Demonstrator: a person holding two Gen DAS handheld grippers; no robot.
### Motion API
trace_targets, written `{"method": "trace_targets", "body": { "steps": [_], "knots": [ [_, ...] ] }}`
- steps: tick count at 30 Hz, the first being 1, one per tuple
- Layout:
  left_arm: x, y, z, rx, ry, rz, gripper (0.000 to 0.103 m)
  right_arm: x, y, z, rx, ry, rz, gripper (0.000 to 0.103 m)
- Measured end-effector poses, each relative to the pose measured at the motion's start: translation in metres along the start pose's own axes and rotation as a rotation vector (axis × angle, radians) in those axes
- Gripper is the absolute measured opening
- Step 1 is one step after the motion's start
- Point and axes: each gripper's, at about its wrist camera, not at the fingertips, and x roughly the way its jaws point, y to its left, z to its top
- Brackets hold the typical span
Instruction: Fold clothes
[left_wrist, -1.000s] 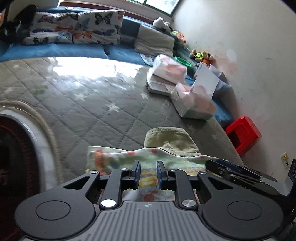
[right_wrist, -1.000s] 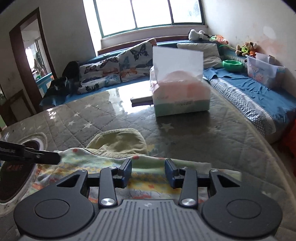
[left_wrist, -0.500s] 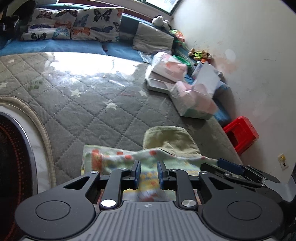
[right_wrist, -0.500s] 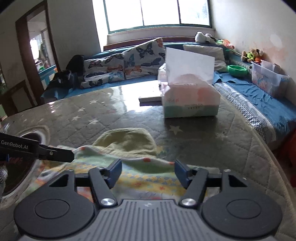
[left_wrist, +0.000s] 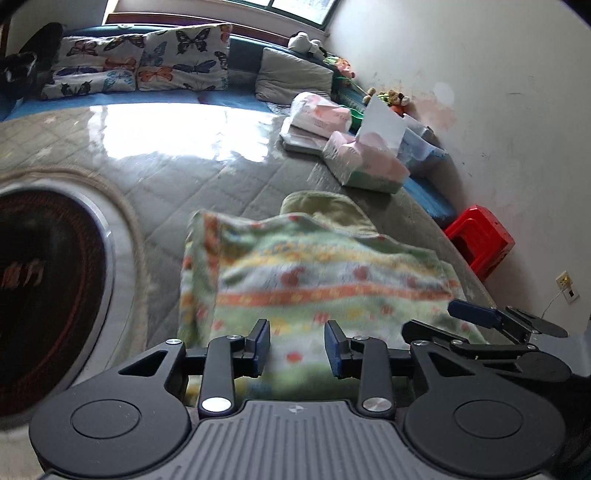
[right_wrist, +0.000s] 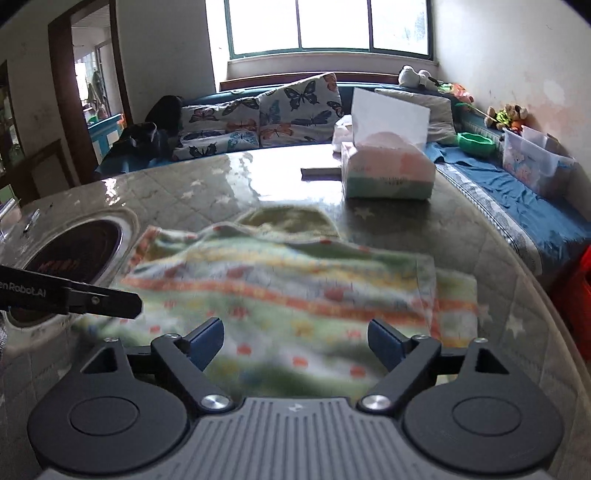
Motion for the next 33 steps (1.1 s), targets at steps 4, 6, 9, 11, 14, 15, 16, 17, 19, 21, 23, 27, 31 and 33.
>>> {"method": "trace_targets", "body": {
  "steps": [4, 6, 9, 11, 14, 15, 16, 17, 19, 21, 23, 27, 31, 33],
  "knots": [
    [-0.001, 0.003, -0.011, 0.006, -0.005, 0.016, 0.035, 0.003, -0.001, -0.013, 0.021, 0.011, -0.034, 0.088],
    [-0.001, 0.000, -0.014, 0.026, -0.018, 0.027, 0.035, 0.004, -0.001, -0.017, 0.025, 0.009, -0.042, 0.088],
    [-0.004, -0.005, -0.015, 0.039, -0.025, 0.031, 0.040, 0.000, 0.001, -0.017, 0.024, -0.006, -0.044, 0.089],
    [-0.007, -0.006, -0.015, 0.047, -0.030, 0.035, 0.043, -0.003, 0.002, -0.017, 0.025, -0.016, -0.042, 0.089],
    [-0.007, -0.004, -0.017, 0.044, -0.027, 0.044, 0.046, -0.003, 0.003, -0.019, 0.031, -0.020, -0.032, 0.096],
    [-0.008, -0.004, -0.018, 0.042, -0.027, 0.046, 0.046, -0.001, 0.004, -0.021, 0.029, -0.014, -0.032, 0.096],
    [-0.008, -0.004, -0.019, 0.041, -0.027, 0.048, 0.046, 0.000, 0.004, -0.022, 0.032, -0.017, -0.033, 0.096],
    [-0.008, -0.003, -0.019, 0.039, -0.027, 0.050, 0.048, -0.001, 0.004, -0.023, 0.039, -0.022, -0.033, 0.096],
    [-0.012, -0.004, -0.019, 0.039, -0.031, 0.046, 0.055, -0.004, 0.003, -0.022, 0.052, -0.028, -0.031, 0.098],
    [-0.015, -0.006, -0.020, 0.043, -0.037, 0.048, 0.060, -0.007, 0.002, -0.021, 0.055, -0.031, -0.028, 0.100],
    [-0.017, -0.008, -0.022, 0.052, -0.043, 0.053, 0.067, -0.009, 0.004, -0.022, 0.046, -0.029, -0.030, 0.103],
    [-0.022, -0.011, -0.026, 0.070, -0.055, 0.063, 0.082, -0.014, 0.006, -0.025, 0.038, -0.030, -0.037, 0.103],
    [-0.028, -0.013, -0.029, 0.080, -0.066, 0.068, 0.088, -0.020, 0.009, -0.025, 0.055, -0.041, -0.057, 0.103],
    [-0.031, -0.013, -0.031, 0.086, -0.072, 0.069, 0.093, -0.023, 0.010, -0.025, 0.062, -0.044, -0.071, 0.103]
  ]
}}
